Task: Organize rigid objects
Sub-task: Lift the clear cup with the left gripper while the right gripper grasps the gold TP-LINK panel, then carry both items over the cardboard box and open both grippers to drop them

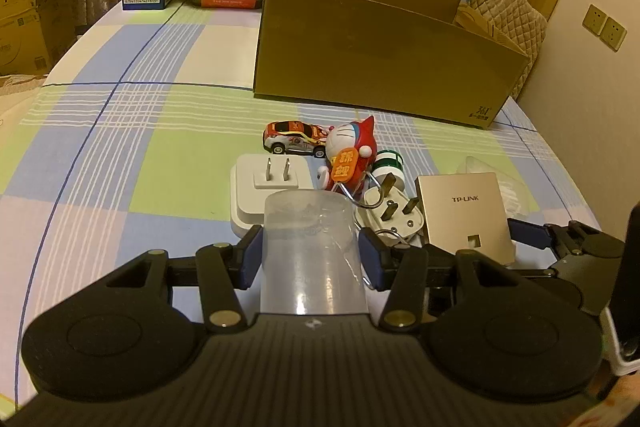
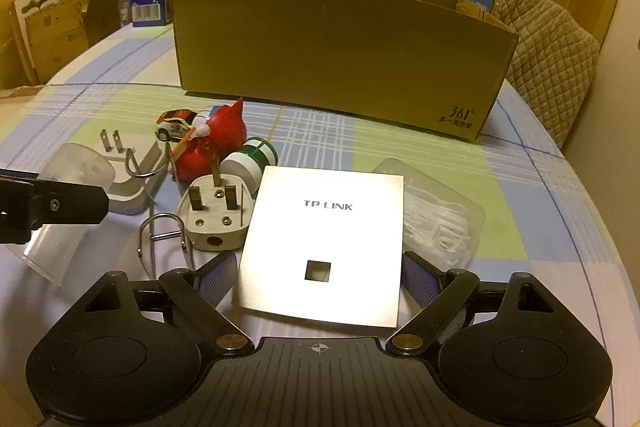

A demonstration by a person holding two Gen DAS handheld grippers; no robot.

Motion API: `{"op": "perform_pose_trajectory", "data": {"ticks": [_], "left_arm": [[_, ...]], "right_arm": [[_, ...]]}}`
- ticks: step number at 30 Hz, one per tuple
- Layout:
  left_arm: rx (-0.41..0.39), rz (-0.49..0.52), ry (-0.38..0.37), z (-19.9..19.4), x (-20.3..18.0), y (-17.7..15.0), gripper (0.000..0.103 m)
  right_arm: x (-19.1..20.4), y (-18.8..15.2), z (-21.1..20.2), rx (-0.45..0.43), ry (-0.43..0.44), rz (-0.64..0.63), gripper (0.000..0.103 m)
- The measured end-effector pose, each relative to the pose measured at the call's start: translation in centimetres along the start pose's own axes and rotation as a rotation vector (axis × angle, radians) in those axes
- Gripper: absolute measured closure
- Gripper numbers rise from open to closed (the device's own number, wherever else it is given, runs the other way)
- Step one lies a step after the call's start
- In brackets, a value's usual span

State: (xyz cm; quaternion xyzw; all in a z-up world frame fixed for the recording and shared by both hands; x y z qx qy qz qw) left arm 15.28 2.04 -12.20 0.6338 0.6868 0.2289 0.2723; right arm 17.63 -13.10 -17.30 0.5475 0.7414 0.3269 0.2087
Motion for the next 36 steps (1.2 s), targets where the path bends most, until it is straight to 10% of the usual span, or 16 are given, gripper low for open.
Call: {"op": "perform_pose_trajectory", "data": {"ticks": [25, 36], "left_arm": [[-0.049, 0.0, -0.011, -2.3, -1.9, 2.3, 0.057], [-0.108, 0.067, -0.055, -4.1, -5.4, 8.6, 0.057]], "right_arm": [[-1.5, 2.0, -3.7, -0.086, 0.035, 0.043, 0.019], [-5.4, 8.1, -8.8, -0.159, 0.089, 0.071, 0.019]]}}
Point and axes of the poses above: each gripper's, at about its wrist camera, not at the fingertips, and z roughly the way its jaws point, x to its left, y to its top, the point moved 7 cm from there along z, roughly the way its jaws point, and after that the axes turned 8 degrees about y, right-handed, at the moved point
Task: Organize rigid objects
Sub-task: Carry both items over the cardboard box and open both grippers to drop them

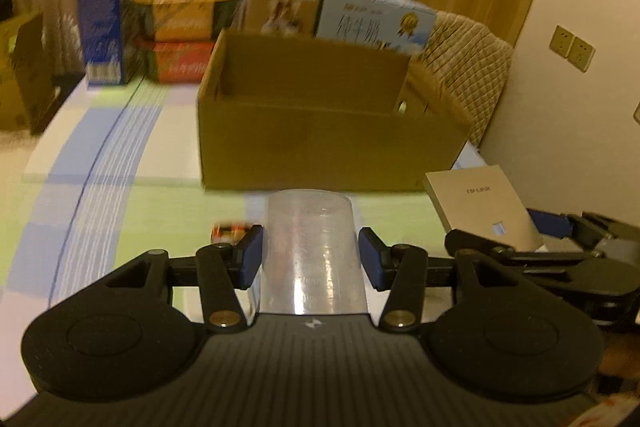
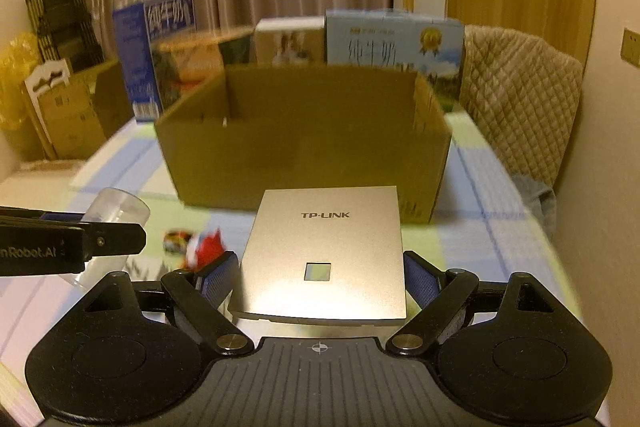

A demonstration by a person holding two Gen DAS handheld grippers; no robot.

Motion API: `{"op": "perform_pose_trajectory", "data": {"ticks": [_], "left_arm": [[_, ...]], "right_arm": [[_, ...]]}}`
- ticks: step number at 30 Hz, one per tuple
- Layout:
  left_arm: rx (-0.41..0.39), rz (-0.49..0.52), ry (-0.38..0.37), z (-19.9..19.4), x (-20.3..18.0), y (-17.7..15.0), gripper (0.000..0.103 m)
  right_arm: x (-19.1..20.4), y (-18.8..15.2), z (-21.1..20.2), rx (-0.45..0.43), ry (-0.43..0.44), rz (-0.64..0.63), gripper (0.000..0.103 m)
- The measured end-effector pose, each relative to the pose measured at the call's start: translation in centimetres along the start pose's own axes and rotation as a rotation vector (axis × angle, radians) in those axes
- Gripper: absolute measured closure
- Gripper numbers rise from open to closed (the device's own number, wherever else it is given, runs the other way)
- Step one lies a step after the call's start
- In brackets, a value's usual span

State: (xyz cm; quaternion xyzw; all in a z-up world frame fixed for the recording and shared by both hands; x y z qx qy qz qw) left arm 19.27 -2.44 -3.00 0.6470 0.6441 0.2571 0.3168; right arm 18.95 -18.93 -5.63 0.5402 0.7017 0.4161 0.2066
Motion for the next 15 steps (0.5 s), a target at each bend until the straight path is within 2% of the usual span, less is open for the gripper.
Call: {"op": "perform_pose_trajectory", "data": {"ticks": [7, 11, 15], "left_arm": [[-0.063, 0.047, 0.013, 1.7, -0.8, 8.1, 0.057], [-0.074, 0.063, 0.014, 4.1, -1.3, 12.3, 0.057], [-0.06, 0.062, 0.027, 7.9, -1.0, 14.5, 0.057]], "right_arm": [[-2.6, 8.4, 0.1, -0.044, 0.042, -0.011, 0.019], [-3.9, 12.4, 2.5, -0.045, 0.044, -0.046, 0.019], [-5.8, 14.3, 6.1, -0.003, 0.078, 0.017, 0.019]]}}
Point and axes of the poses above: each gripper's, at about its wrist camera, not at the fingertips, and z roughly the way its jaws point, x to its left, y to its top, the point moved 7 cm from there along z, roughly the way its jaws point, and after that the axes turned 8 degrees about y, right-handed, at the moved point
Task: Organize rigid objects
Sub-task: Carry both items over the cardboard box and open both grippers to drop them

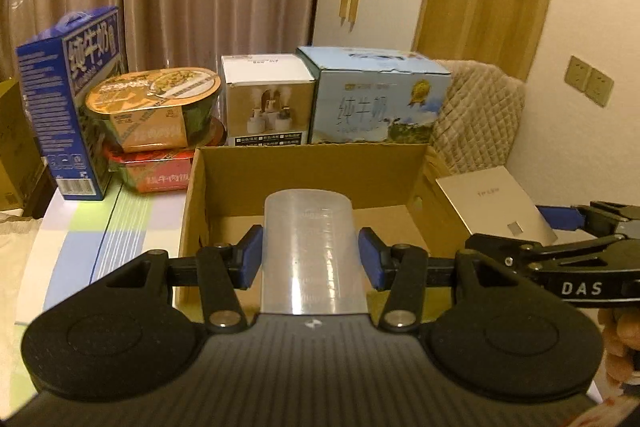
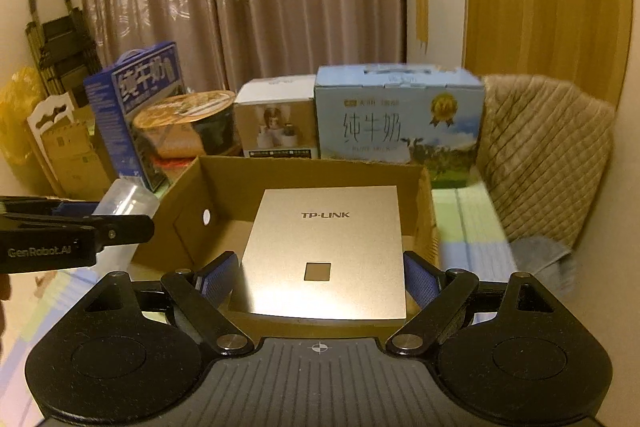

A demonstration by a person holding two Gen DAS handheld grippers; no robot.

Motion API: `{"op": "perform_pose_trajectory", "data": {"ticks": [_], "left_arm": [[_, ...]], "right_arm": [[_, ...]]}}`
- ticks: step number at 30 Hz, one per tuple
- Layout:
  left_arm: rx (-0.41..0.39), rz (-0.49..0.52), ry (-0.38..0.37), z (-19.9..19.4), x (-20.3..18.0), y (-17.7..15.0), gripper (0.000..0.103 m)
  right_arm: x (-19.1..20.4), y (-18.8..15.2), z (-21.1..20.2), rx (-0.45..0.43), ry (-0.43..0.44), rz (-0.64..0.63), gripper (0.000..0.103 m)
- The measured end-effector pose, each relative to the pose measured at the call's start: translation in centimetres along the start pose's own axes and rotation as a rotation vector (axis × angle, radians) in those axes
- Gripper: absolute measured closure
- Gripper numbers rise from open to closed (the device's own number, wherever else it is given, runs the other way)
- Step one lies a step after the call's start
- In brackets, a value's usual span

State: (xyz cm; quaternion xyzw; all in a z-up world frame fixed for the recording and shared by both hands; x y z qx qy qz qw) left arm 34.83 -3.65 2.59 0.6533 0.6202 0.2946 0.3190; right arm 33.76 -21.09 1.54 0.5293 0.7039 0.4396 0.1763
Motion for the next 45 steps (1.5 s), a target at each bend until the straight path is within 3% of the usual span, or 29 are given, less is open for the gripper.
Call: {"op": "perform_pose_trajectory", "data": {"ticks": [8, 13, 14, 15, 17, 39, 45], "left_arm": [[0.059, -0.015, 0.015, 5.6, 0.3, 0.4, 0.057], [0.079, -0.018, 0.021, 7.7, 0.1, -0.2, 0.057], [0.081, -0.022, 0.02, 8.0, 0.1, -0.3, 0.054], [0.078, -0.024, 0.022, 8.2, 0.0, -0.4, 0.038], [0.056, -0.048, 0.033, 8.1, 0.3, -0.4, 0.029], [0.066, -0.051, 0.041, 6.4, 1.6, -1.5, 0.029], [0.064, -0.041, 0.045, 6.1, 1.6, -1.6, 0.029]], "right_arm": [[-3.0, -0.3, 5.8, 0.071, -0.018, 0.031, 0.019], [-4.1, -1.1, 7.4, 0.092, -0.024, 0.057, 0.019], [-4.2, -1.2, 7.6, 0.094, -0.025, 0.056, 0.019], [-4.3, -1.3, 7.7, 0.096, -0.024, 0.056, 0.019], [-4.5, -1.4, 7.9, 0.098, -0.026, 0.064, 0.019], [-5.3, -1.6, 8.0, 0.087, -0.044, 0.104, 0.019], [-5.5, -1.6, 8.2, 0.075, -0.004, 0.135, 0.017]]}}
Point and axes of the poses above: each gripper's, at about its wrist camera, not at the fingertips, and z roughly the way its jaws point, x to its left, y to its top, the point moved 7 cm from there along z, roughly the way its jaws point, and after that the axes turned 8 degrees about y, right-handed, at the moved point
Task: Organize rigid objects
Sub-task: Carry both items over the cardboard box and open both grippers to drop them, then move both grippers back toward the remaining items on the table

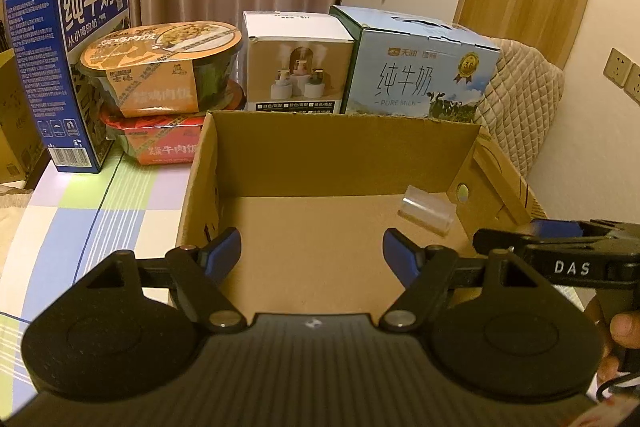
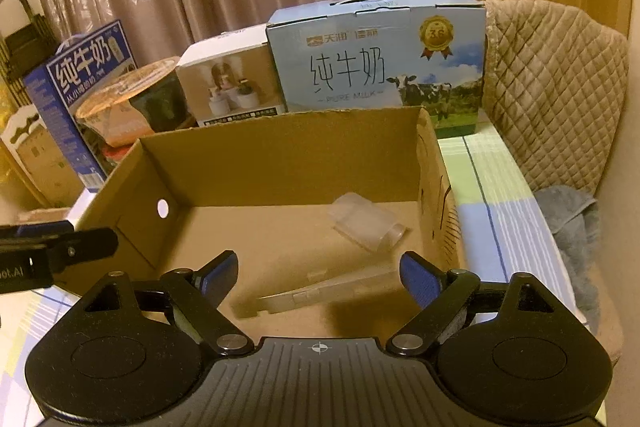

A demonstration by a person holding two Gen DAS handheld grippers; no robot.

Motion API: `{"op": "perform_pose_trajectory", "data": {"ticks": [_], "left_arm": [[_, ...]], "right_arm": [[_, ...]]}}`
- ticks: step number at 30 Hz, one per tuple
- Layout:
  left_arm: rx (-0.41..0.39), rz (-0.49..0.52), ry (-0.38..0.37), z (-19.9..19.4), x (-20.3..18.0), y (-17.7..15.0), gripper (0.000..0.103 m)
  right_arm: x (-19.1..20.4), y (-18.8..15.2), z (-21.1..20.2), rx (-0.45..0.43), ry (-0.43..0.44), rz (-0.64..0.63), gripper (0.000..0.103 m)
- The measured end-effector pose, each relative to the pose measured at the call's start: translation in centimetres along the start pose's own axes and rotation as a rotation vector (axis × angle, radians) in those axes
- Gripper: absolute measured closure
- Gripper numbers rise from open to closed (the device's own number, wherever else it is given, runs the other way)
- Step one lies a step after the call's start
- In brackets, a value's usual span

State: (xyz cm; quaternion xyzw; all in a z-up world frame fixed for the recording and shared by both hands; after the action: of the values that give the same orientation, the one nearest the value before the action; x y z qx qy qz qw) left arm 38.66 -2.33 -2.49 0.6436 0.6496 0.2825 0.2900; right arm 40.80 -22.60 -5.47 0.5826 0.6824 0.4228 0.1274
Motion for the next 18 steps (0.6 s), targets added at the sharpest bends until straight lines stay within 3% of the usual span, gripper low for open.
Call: {"op": "perform_pose_trajectory", "data": {"ticks": [9, 18], "left_arm": [[-0.004, 0.01, 0.004, -2.0, 0.5, -0.7, 0.029], [-0.036, 0.003, 0.013, -7.8, 1.6, -2.0, 0.028]], "right_arm": [[0.7, 0.2, -3.0, -0.049, -0.01, -0.026, 0.017], [2.8, -1.1, -9.3, -0.099, -0.001, -0.038, 0.016]]}}
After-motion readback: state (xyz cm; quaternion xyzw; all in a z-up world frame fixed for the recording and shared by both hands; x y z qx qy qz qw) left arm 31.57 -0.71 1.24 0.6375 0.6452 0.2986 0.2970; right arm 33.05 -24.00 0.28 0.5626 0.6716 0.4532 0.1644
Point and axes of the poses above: each gripper's, at about its wrist camera, not at the fingertips, and z roughly the way its jaws point, x to its left, y to its top, the point moved 7 cm from there along z, roughly the way its jaws point, and after that the axes turned 8 degrees about y, right-handed, at the moved point
